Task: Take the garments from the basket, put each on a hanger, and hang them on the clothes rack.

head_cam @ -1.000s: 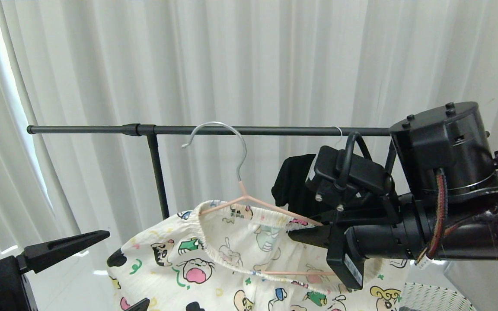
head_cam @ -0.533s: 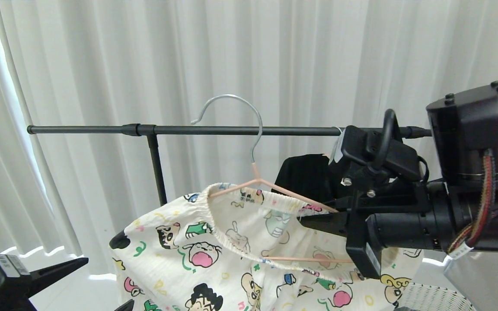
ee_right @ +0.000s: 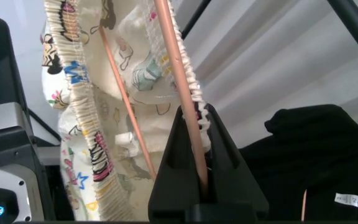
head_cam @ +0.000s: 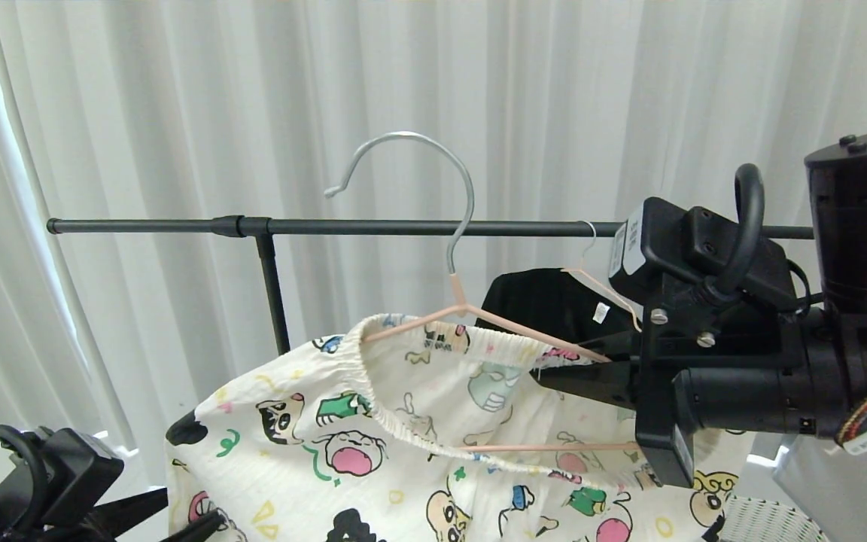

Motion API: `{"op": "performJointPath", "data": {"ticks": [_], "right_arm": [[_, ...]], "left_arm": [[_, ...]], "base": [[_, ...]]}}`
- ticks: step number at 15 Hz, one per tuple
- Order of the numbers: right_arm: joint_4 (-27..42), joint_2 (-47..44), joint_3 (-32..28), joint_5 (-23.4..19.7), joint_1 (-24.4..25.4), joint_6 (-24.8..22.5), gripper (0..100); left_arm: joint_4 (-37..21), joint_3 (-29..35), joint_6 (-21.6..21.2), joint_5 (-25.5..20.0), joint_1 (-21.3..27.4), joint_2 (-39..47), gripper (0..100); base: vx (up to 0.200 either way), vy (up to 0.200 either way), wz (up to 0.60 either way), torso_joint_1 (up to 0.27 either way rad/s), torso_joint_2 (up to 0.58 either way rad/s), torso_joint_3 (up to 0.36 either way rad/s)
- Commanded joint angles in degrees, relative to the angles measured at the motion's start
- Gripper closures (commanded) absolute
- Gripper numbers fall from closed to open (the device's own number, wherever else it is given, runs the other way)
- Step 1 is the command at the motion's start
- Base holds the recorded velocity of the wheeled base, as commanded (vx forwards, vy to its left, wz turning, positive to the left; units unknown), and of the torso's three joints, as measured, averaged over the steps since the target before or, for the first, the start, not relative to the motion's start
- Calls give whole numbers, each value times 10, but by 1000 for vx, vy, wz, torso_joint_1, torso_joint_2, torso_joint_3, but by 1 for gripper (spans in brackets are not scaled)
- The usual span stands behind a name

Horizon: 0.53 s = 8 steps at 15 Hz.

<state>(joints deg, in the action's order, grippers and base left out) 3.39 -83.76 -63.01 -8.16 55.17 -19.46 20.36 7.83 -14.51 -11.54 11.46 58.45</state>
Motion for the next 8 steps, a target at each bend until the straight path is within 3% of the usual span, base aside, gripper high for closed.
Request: {"op": "performJointPath", "data": {"ticks": [1,6,8], "right_arm": [[0,3,0,0,0,0,100],[0,30,27,1,-27,7,100],[-1,42,43,2,-30,21,100]], "left_arm": [[0,-3,6,1,-6,11,100],[0,2,6,10,-101,59,100],[0,3,6,11,-107,57,100]], "base": [[0,0,0,0,0,0],[0,0,0,0,0,0],[0,0,0,0,0,0]]}}
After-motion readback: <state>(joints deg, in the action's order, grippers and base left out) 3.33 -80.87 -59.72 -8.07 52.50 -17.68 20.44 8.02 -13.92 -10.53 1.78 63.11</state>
